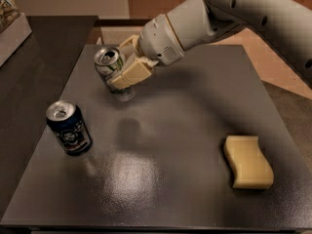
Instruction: Place 7up can upright
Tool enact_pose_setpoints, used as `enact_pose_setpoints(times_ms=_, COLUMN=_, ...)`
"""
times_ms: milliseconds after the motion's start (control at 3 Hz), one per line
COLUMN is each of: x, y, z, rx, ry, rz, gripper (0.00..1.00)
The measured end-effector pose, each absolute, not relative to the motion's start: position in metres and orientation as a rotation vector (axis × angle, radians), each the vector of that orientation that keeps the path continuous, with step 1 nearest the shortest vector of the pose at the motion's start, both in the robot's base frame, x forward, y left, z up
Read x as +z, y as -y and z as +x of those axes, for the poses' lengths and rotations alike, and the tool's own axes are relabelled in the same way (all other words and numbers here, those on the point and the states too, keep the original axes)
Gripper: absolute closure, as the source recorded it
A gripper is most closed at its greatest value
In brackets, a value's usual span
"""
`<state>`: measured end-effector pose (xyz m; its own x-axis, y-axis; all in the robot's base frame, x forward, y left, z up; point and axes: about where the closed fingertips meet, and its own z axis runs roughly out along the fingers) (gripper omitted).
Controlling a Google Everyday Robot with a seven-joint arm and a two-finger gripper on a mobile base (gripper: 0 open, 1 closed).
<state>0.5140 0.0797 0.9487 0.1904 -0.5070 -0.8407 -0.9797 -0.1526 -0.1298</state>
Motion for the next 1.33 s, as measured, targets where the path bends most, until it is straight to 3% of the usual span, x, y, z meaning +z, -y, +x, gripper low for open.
enact_pose_setpoints(times_ms=1333, x=0.924, y=-0.022, z=0.533, rx=0.866, ry=-1.564, rz=-1.445, gripper=1.00)
